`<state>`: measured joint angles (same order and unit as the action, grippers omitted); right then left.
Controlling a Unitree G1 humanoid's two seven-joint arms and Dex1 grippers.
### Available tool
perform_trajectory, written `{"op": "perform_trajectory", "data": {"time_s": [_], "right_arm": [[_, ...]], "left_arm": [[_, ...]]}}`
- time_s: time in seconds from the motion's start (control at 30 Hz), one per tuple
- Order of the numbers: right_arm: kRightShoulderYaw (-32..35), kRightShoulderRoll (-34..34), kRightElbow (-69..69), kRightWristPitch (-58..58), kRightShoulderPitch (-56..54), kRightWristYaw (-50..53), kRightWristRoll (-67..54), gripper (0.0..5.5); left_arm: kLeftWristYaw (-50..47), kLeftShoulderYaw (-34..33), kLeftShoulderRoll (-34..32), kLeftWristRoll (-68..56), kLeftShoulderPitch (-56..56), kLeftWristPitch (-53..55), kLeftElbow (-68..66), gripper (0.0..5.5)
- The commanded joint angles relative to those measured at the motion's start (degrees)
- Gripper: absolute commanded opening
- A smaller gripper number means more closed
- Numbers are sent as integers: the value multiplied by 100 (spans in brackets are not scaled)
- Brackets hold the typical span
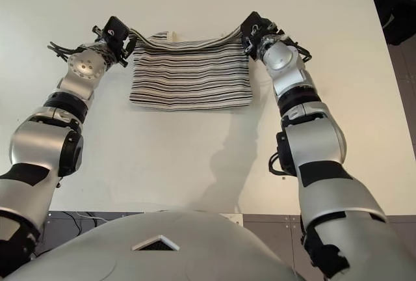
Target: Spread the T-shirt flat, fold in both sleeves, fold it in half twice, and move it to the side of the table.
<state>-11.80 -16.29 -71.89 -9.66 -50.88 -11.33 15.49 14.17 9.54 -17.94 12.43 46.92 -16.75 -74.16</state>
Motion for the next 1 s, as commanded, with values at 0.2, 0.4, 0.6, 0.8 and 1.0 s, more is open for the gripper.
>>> {"op": "perform_trajectory", "data": {"time_s": [0.2, 0.4, 0.6, 0.8, 1.0], "right_arm": [[624, 98, -273, 348, -227, 535, -301, 353], [8, -1383, 2684, -1345, 1704, -2159, -170, 353], [-524, -2253, 4706, -1301, 3034, -3233, 228, 353], [-1010, -2059, 5163, -1381, 3411, -3198, 544, 353], [-1730, -2043, 6383, -1372, 4062, -3724, 734, 353]], "left_arm": [[-1015, -800, -295, -341, -5, 696, -178, 237], [-641, -1950, -475, -1597, -1664, 260, 2049, 237], [-1352, -2335, 236, -2120, -3646, 1417, 5470, 237], [-1457, -2109, 419, -1891, -3820, 2012, 6068, 237], [-1306, -1820, 384, -1630, -3873, 2176, 6285, 237]]}}
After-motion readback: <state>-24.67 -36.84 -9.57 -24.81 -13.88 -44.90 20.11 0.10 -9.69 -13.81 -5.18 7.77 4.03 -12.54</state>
